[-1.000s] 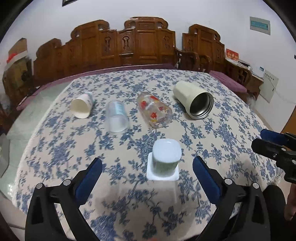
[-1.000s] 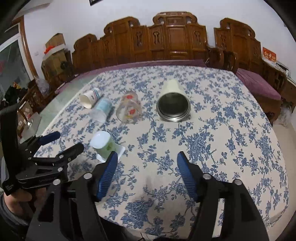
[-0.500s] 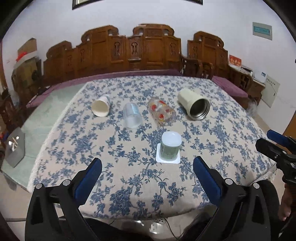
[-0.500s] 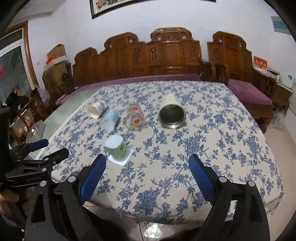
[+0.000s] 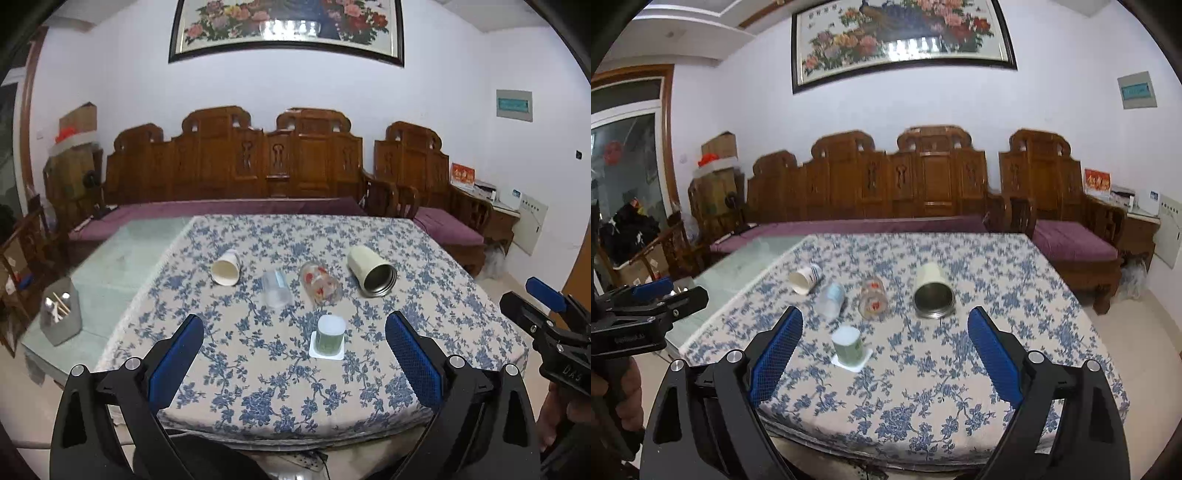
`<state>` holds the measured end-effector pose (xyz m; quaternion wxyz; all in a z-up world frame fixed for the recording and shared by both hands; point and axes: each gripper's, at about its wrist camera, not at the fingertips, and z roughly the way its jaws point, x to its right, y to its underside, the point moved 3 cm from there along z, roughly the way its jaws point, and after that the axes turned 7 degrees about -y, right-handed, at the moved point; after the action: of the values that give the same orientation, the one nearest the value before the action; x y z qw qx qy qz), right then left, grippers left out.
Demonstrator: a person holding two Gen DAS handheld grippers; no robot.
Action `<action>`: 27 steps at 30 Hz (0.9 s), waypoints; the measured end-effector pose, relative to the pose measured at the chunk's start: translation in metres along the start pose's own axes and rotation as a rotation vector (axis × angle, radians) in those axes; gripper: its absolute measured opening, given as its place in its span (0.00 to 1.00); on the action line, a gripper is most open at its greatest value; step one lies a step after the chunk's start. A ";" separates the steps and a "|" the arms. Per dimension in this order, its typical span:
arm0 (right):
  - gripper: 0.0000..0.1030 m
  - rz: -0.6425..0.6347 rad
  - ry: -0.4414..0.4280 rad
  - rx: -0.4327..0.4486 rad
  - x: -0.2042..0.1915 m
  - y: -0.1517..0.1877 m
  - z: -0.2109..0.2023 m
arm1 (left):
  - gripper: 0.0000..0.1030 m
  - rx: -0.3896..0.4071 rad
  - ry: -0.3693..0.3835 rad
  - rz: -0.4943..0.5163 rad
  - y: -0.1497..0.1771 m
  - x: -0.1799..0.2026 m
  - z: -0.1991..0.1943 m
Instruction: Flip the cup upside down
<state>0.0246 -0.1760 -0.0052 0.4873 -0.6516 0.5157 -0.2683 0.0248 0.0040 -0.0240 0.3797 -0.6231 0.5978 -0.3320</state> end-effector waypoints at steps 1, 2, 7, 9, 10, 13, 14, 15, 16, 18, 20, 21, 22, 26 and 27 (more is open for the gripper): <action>0.90 0.002 0.000 0.010 -0.001 -0.001 -0.005 | 0.92 0.004 0.000 0.001 0.000 0.000 -0.003; 0.90 0.004 -0.002 0.015 -0.003 -0.003 -0.007 | 0.92 0.008 -0.001 0.003 -0.001 0.000 -0.006; 0.90 0.006 -0.003 0.036 -0.008 -0.005 -0.019 | 0.92 0.030 -0.011 0.012 0.000 0.001 -0.019; 0.90 0.005 -0.003 0.039 -0.009 -0.005 -0.021 | 0.92 0.034 -0.010 0.012 0.001 0.002 -0.022; 0.90 0.006 -0.002 0.040 -0.010 -0.005 -0.021 | 0.92 0.036 -0.011 0.013 0.002 0.002 -0.024; 0.90 0.009 -0.001 0.040 -0.009 -0.005 -0.021 | 0.92 0.042 -0.014 0.014 0.002 0.002 -0.026; 0.90 0.011 0.000 0.040 -0.009 -0.004 -0.021 | 0.92 0.043 -0.013 0.013 0.002 0.003 -0.027; 0.90 0.012 -0.001 0.040 -0.010 -0.004 -0.022 | 0.92 0.045 -0.012 0.014 0.003 0.004 -0.027; 0.90 0.015 0.000 0.040 -0.009 -0.004 -0.022 | 0.92 0.046 -0.012 0.014 0.002 0.004 -0.028; 0.90 0.015 -0.001 0.040 -0.009 -0.004 -0.022 | 0.92 0.047 -0.013 0.016 0.003 0.005 -0.028; 0.90 0.013 -0.002 0.039 -0.009 -0.004 -0.022 | 0.92 0.046 -0.010 0.014 0.003 0.005 -0.028; 0.90 0.013 0.000 0.040 -0.008 -0.004 -0.022 | 0.92 0.045 -0.011 0.015 0.003 0.006 -0.028; 0.90 0.014 -0.001 0.039 -0.008 -0.004 -0.022 | 0.92 0.046 -0.012 0.016 0.003 0.006 -0.029; 0.90 0.016 0.000 0.038 -0.008 -0.004 -0.021 | 0.92 0.047 -0.011 0.015 0.004 0.007 -0.029; 0.90 0.017 -0.001 0.038 -0.008 -0.004 -0.021 | 0.92 0.047 -0.011 0.015 0.004 0.006 -0.029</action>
<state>0.0055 -0.1765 0.0074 0.5022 -0.6380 0.5157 -0.2734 -0.0021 -0.0044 -0.0129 0.4000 -0.6115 0.5922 -0.3397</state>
